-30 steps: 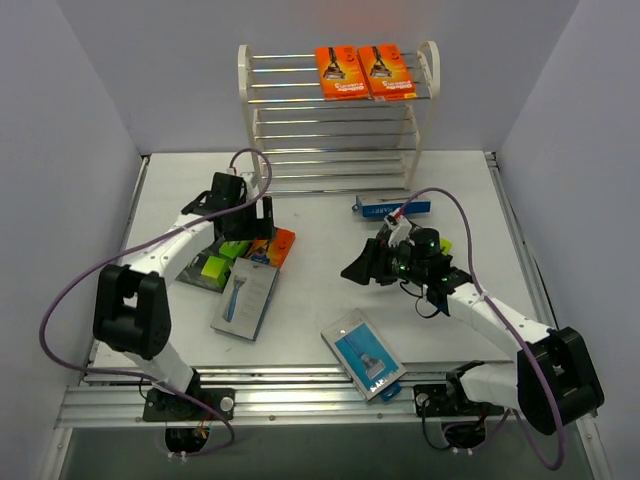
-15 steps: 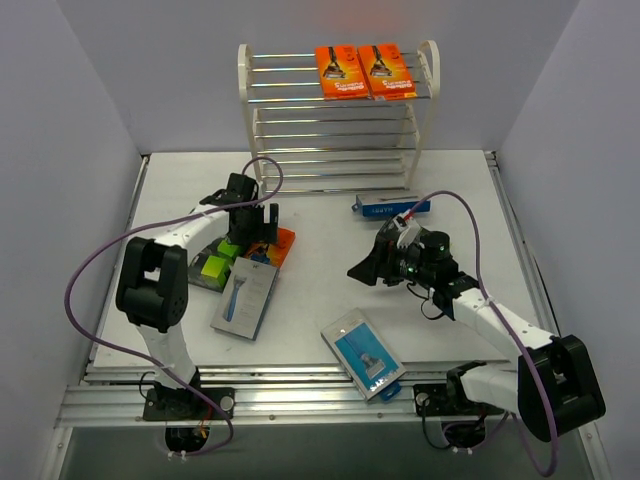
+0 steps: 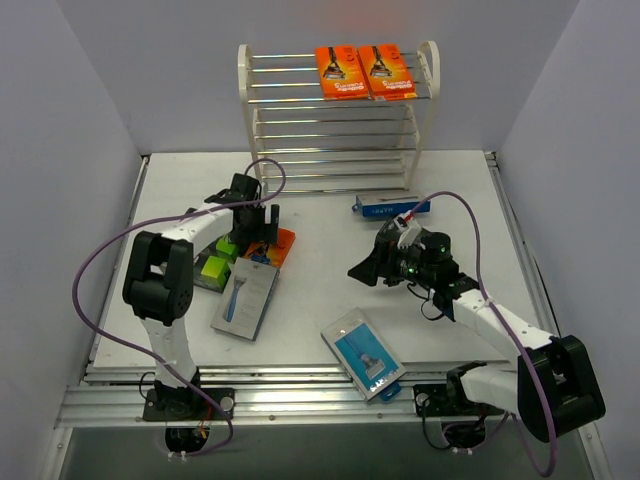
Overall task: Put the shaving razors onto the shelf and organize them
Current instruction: Grab a shaving razor with the right arm
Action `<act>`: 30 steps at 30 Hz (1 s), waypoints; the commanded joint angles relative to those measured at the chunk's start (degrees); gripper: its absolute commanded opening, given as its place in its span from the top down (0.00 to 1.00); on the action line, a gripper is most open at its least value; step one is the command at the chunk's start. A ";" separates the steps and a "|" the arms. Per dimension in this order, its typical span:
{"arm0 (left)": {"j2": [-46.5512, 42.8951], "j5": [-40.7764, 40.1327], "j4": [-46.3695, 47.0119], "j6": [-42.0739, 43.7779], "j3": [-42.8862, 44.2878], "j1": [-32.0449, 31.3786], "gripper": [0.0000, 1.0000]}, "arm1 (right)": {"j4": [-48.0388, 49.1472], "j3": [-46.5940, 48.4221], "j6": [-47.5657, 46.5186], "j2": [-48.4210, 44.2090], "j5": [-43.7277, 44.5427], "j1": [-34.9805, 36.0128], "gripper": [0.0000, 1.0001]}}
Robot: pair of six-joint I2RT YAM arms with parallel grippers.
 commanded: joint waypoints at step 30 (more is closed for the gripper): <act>6.90 12.35 4.27 -4.79 4.01 -14.45 0.09 | -2.44 -0.85 -1.22 -4.93 4.39 -1.01 0.19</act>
